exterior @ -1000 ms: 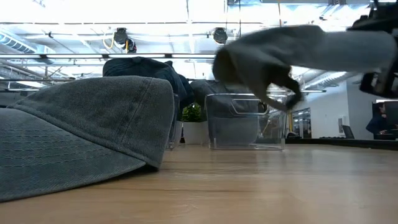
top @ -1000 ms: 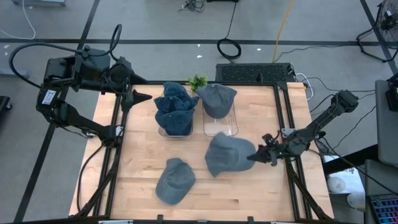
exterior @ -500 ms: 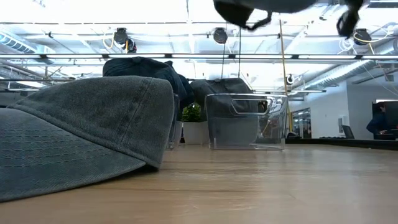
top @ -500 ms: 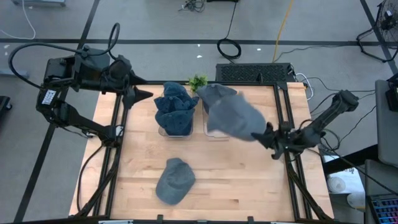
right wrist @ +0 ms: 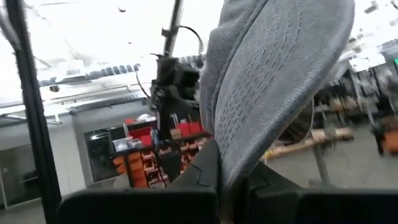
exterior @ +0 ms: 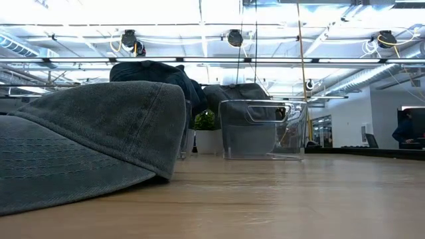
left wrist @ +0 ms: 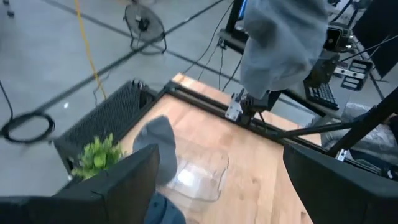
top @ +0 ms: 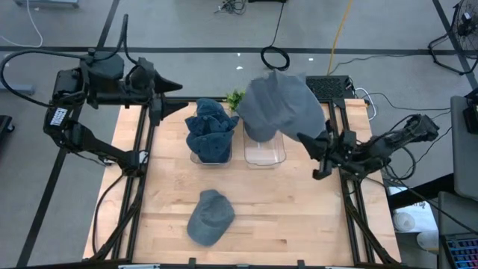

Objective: Pick & Place hat
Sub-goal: Put the right gray cap into the right transparent bin

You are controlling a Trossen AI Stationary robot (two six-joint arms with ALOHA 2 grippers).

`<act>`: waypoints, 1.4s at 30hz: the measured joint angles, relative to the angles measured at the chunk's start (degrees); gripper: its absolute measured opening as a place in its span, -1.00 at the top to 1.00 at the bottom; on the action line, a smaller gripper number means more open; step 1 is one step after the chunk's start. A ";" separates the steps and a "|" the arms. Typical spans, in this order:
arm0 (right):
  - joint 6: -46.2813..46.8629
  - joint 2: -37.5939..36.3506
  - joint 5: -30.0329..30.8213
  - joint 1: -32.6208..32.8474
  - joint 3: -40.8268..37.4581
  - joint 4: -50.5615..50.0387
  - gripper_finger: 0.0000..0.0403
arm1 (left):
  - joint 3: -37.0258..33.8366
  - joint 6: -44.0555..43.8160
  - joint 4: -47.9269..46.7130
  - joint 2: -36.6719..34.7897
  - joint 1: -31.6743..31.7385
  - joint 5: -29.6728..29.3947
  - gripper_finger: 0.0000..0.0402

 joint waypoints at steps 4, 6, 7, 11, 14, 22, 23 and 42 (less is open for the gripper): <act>-1.34 6.03 -8.32 -5.44 6.73 0.29 1.00 | 0.00 2.45 2.94 0.02 -0.01 0.24 -0.75; -1.33 9.01 -11.93 -8.42 9.79 1.19 1.00 | 0.00 4.29 5.06 0.01 0.00 0.31 -0.75; -1.35 10.40 -13.47 -9.82 11.08 1.57 1.00 | -0.01 5.26 6.01 0.02 -0.02 0.35 -0.75; -1.78 14.54 -22.10 -15.11 14.89 3.50 1.00 | -2.76 8.95 14.14 -0.07 -0.50 3.22 -0.75; 1.49 16.35 -27.55 -19.10 16.91 4.98 1.00 | -6.30 12.27 20.11 0.02 -0.52 8.29 -0.75; 11.24 18.53 -40.27 -27.16 20.31 5.07 1.00 | -20.72 15.36 38.79 0.07 -0.48 16.10 -0.75; 12.58 18.95 -41.34 -27.87 20.49 5.17 1.00 | -22.42 15.32 42.41 0.01 -0.48 16.62 -0.75; 14.78 20.85 -42.76 -28.53 20.61 10.07 1.00 | -42.50 8.54 82.78 0.46 -0.59 13.20 -0.75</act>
